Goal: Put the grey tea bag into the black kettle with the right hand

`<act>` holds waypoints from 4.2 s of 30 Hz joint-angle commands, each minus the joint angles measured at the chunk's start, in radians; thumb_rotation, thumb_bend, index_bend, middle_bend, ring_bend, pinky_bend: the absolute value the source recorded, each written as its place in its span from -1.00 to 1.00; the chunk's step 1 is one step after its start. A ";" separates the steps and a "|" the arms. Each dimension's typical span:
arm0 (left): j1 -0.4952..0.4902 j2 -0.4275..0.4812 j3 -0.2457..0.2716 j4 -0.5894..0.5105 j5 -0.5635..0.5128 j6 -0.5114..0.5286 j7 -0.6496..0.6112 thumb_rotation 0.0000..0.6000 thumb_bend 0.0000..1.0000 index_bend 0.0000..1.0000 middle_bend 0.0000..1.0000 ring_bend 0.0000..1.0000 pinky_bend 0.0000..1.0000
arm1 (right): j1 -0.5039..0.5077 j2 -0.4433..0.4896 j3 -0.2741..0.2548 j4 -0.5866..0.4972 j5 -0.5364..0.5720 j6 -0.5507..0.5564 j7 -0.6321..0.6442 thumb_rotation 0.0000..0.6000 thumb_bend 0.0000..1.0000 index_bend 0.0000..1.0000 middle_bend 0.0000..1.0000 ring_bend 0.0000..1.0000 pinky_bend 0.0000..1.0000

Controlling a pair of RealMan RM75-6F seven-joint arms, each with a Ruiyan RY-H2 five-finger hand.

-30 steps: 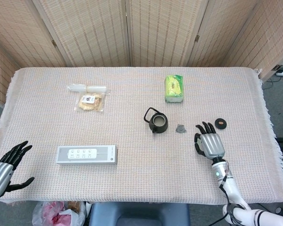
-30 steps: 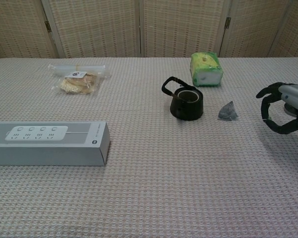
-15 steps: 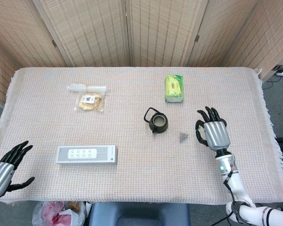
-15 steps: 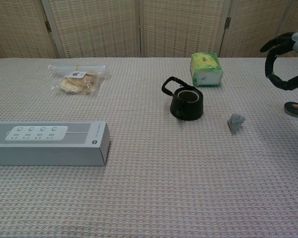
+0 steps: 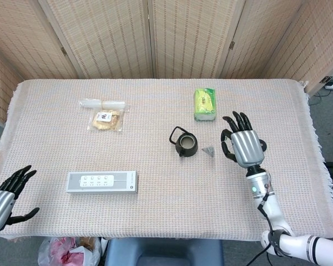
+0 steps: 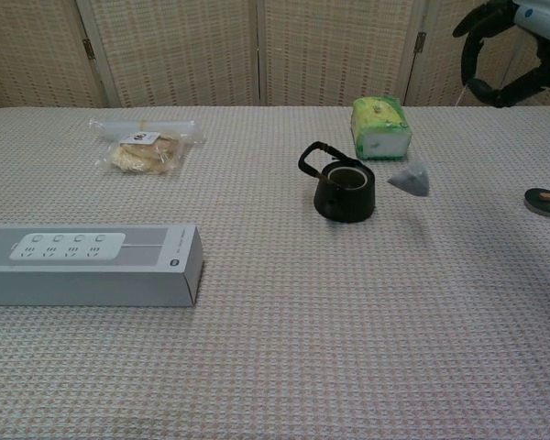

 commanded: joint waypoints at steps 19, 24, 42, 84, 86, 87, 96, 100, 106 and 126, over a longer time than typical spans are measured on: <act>-0.014 -0.003 -0.004 0.029 -0.020 -0.035 -0.032 1.00 -0.46 -1.00 -1.00 -1.00 -0.63 | 0.162 -0.064 0.072 0.114 0.155 -0.114 -0.012 1.00 -0.10 0.31 -0.66 -1.00 -1.00; -0.017 -0.001 -0.005 0.030 -0.026 -0.045 -0.038 1.00 -0.46 -1.00 -1.00 -1.00 -0.63 | 0.188 -0.086 0.065 0.155 0.165 -0.129 -0.005 1.00 -0.10 0.31 -0.66 -1.00 -1.00; -0.011 0.001 -0.007 0.029 -0.032 -0.038 -0.040 1.00 -0.46 -1.00 -1.00 -1.00 -0.63 | 0.240 -0.119 0.042 0.204 0.188 -0.139 -0.008 1.00 -0.10 0.31 -0.66 -1.00 -1.00; -0.008 0.003 -0.010 0.036 -0.039 -0.043 -0.052 1.00 -0.46 -1.00 -1.00 -1.00 -0.63 | 0.328 -0.198 -0.006 0.323 0.252 -0.181 -0.030 1.00 -0.10 0.31 -0.66 -1.00 -1.00; -0.006 0.003 -0.011 0.035 -0.039 -0.040 -0.051 1.00 -0.46 -1.00 -1.00 -1.00 -0.63 | 0.323 -0.204 -0.014 0.337 0.248 -0.185 -0.016 1.00 -0.10 0.31 -0.66 -1.00 -1.00; -0.006 0.003 -0.011 0.035 -0.040 -0.039 -0.050 1.00 -0.46 -1.00 -1.00 -1.00 -0.63 | 0.318 -0.205 -0.017 0.340 0.244 -0.185 -0.008 1.00 -0.10 0.31 -0.66 -1.00 -1.00; -0.009 -0.002 -0.010 0.029 -0.047 -0.057 -0.027 1.00 -0.46 -1.00 -1.00 -1.00 -0.63 | 0.207 -0.157 -0.106 0.255 0.115 -0.067 0.038 1.00 -0.10 0.31 -0.66 -1.00 -1.00; -0.008 -0.004 -0.011 0.020 -0.046 -0.056 -0.008 1.00 -0.46 -1.00 -1.00 -1.00 -0.63 | 0.177 -0.154 -0.139 0.254 0.107 -0.059 0.018 1.00 -0.12 0.31 -0.66 -1.00 -1.00; -0.015 -0.008 -0.014 0.015 -0.055 -0.073 0.006 1.00 -0.46 -1.00 -1.00 -1.00 -0.63 | 0.143 -0.142 -0.206 0.255 0.114 -0.097 -0.048 1.00 -0.31 -0.02 -0.85 -1.00 -1.00; -0.013 -0.008 -0.016 0.008 -0.054 -0.068 0.018 1.00 -0.46 -1.00 -1.00 -1.00 -0.63 | 0.080 0.194 -0.208 -0.170 0.218 -0.070 -0.203 1.00 -0.23 -0.95 -1.00 -0.97 -0.92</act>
